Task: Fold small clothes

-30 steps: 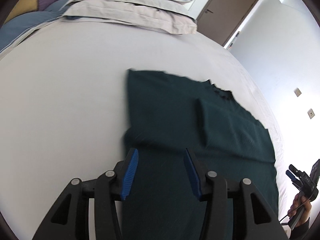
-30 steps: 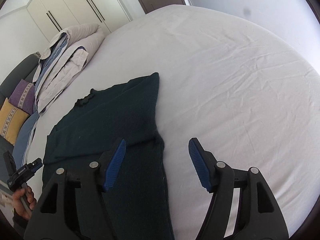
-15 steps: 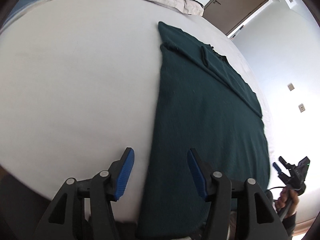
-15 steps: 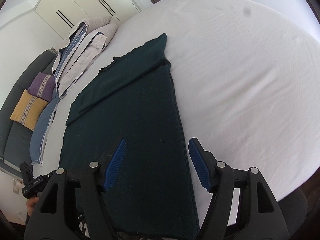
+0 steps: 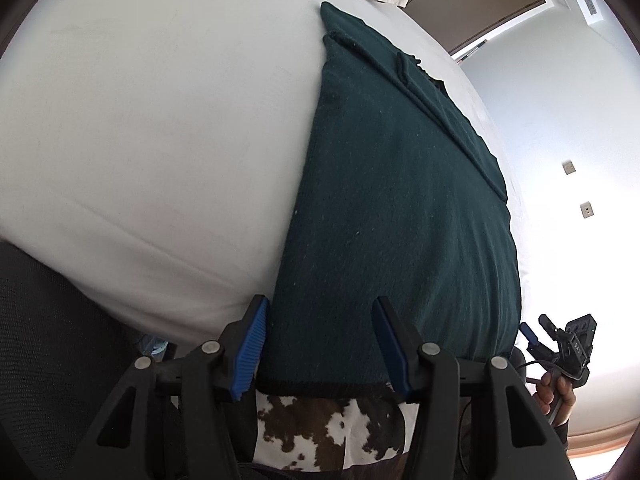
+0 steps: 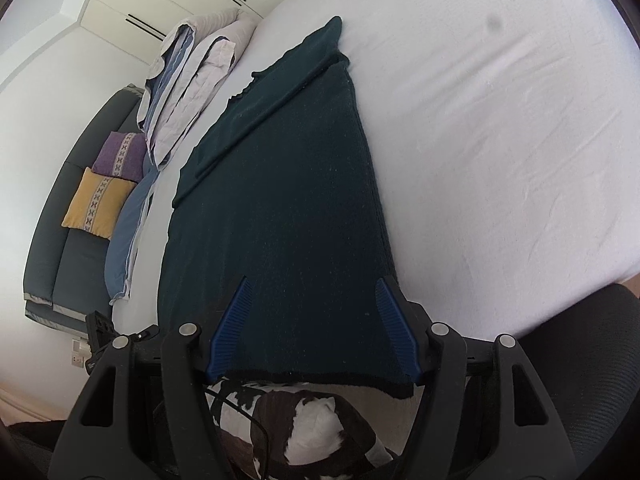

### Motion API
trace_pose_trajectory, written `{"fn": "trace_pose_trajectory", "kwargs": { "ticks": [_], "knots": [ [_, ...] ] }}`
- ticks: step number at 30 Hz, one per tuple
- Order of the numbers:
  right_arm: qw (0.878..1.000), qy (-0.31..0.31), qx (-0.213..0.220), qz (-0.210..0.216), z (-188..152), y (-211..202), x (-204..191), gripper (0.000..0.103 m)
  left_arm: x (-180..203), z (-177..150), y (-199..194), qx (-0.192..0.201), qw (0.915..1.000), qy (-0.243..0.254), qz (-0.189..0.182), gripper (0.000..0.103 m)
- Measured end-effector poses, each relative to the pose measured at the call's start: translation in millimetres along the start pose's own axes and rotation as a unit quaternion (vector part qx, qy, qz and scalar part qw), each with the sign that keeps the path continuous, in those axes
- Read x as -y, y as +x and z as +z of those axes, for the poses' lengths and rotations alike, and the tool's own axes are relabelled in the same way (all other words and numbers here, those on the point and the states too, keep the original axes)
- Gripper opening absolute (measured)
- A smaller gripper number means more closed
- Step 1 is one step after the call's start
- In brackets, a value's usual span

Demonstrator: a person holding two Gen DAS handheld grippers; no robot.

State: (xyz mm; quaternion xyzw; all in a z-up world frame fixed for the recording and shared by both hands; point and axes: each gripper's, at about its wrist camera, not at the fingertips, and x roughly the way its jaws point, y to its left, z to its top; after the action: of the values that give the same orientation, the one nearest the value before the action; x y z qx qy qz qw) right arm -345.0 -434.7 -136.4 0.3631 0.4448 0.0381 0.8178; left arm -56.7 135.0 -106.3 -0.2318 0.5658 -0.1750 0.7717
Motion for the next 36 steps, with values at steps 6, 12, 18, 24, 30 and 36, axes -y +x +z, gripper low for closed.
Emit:
{"fn": "trace_pose_trajectory", "kwargs": {
  "ticks": [6,12,18,24,30,36],
  "knots": [
    [0.999,0.007,-0.032,0.005,-3,-3,8,0.063,-9,2,5,-0.019,0.9995,-0.01,-0.022,0.055],
    [0.998,0.029,-0.048,0.003,-5,-8,18,0.063,-9,-2,8,-0.033,0.9993,-0.003,-0.018,0.047],
    [0.997,0.04,-0.07,-0.016,-4,-5,28,0.063,-13,-3,11,-0.039,0.9991,-0.009,-0.011,0.04],
    [0.995,0.055,-0.083,-0.029,-7,1,39,0.06,-20,-3,10,-0.041,0.9984,-0.029,-0.024,0.041],
    [0.993,0.079,-0.084,-0.032,-5,-1,46,0.06,-25,-4,8,-0.043,0.9969,-0.044,-0.05,0.06],
    [0.991,0.067,-0.107,-0.033,-2,15,41,0.06,-30,-4,7,-0.041,0.996,-0.052,-0.06,0.052]
  ]
}}
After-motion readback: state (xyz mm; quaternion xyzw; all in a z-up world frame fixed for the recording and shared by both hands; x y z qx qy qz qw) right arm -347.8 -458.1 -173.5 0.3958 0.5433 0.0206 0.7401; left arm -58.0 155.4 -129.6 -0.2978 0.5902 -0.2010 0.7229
